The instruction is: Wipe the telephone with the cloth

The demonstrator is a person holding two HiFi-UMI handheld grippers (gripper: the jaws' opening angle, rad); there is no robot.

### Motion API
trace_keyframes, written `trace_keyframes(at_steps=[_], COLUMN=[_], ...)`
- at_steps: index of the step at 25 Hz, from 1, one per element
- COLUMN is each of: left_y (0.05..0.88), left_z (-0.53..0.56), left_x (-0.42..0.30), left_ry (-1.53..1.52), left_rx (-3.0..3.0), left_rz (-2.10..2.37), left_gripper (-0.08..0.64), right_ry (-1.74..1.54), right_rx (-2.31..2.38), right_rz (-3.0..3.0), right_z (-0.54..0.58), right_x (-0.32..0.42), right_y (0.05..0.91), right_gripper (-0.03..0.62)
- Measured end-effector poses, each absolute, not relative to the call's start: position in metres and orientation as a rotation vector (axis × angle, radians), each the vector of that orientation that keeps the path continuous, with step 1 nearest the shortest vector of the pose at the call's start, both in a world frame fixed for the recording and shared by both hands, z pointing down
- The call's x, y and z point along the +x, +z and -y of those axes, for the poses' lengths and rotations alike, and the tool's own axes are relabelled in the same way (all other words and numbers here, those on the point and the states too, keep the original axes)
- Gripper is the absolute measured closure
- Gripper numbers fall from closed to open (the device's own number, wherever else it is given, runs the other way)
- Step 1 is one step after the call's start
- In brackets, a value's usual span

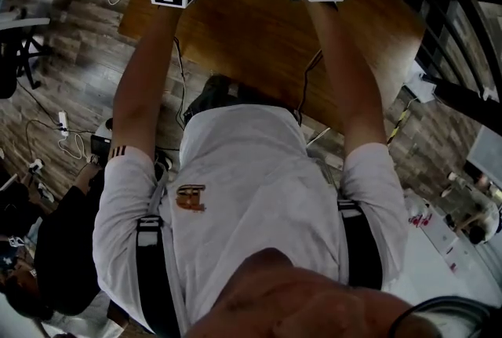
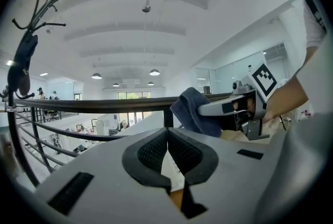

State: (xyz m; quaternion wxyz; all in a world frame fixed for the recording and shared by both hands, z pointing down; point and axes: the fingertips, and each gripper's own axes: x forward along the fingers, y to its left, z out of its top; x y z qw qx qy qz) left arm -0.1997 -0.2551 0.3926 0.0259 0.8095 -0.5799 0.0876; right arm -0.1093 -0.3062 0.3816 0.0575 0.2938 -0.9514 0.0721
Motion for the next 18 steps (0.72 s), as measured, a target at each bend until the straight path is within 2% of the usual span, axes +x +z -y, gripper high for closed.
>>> trace_keyframes(at_steps=[18], left_y=[0.449], left_z=[0.352], left_x=[-0.228], left_ry=[0.554], left_rx=[2.47], left_rz=[1.509], left_gripper=[0.54], right_ry=[0.277], right_rx=[1.08], right_rz=[2.706], right_z=[0.397], right_x=[-0.145], right_y=[0.414], right_gripper=[0.514])
